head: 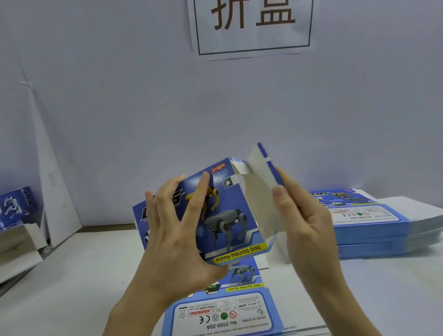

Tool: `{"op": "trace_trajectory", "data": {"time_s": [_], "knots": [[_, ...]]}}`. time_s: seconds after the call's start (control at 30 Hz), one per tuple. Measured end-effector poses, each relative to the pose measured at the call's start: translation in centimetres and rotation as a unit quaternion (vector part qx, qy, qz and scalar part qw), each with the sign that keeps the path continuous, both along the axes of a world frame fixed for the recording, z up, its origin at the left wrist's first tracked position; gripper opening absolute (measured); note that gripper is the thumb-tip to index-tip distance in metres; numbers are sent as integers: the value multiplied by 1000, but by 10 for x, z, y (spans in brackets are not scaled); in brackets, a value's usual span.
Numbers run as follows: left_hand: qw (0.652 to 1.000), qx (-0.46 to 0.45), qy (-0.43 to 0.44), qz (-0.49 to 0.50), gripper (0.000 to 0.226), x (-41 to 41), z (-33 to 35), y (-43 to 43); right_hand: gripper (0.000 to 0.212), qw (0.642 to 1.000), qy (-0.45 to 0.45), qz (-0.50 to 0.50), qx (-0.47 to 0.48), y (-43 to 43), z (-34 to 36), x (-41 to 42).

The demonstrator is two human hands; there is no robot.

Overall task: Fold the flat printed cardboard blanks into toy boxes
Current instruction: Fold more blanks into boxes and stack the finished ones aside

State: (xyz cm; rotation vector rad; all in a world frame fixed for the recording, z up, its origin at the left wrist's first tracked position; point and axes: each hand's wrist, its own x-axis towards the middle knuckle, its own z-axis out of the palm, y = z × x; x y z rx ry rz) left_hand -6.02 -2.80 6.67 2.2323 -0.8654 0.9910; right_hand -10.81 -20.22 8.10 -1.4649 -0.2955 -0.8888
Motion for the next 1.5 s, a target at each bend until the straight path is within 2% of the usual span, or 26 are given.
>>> {"op": "trace_trajectory", "data": {"time_s": [0.17, 0.4, 0.7, 0.83, 1.0, 1.1, 1.2, 1.27, 1.33, 1.4, 1.47, 1.5], "knots": [[1000, 6, -8, 8, 114, -1, 1, 0, 42, 995, 17, 0, -99, 15, -4, -2], [1000, -1, -5, 3, 111, -4, 1, -1, 48, 989, 31, 20, -144, 19, -7, -2], [995, 56, -57, 52, 117, 2, 3, 5, 52, 977, 41, 15, -207, 20, -19, 8], [999, 36, -28, 29, 116, -1, 3, 3, 49, 979, 19, 22, -203, 23, -20, 8], [999, 40, -13, 31, 118, 5, 2, 8, 58, 978, 79, 116, -156, 14, -19, 8], [1000, 0, 16, 21, 117, 2, 3, 7, 64, 971, 97, 88, -200, 8, -18, 6], [1000, 4, 12, 23, 114, 0, 4, 6, 72, 955, 103, 32, -277, 10, -20, 5], [1000, 10, 6, 26, 113, 0, 8, 9, 71, 960, 119, 60, -247, 14, -16, 4], [999, 33, -29, 16, 108, -3, 15, 12, 73, 970, 124, 146, -150, 15, -12, 4], [992, 86, -94, 10, 99, -4, 21, 15, 84, 967, 130, 215, -50, 12, -10, 6], [984, 123, -129, 22, 95, -4, 21, 16, 85, 964, 159, 211, -10, 3, -10, 9], [985, 120, -122, 33, 96, -4, 20, 16, 79, 965, 170, 200, 0, -1, -10, 12]]}}
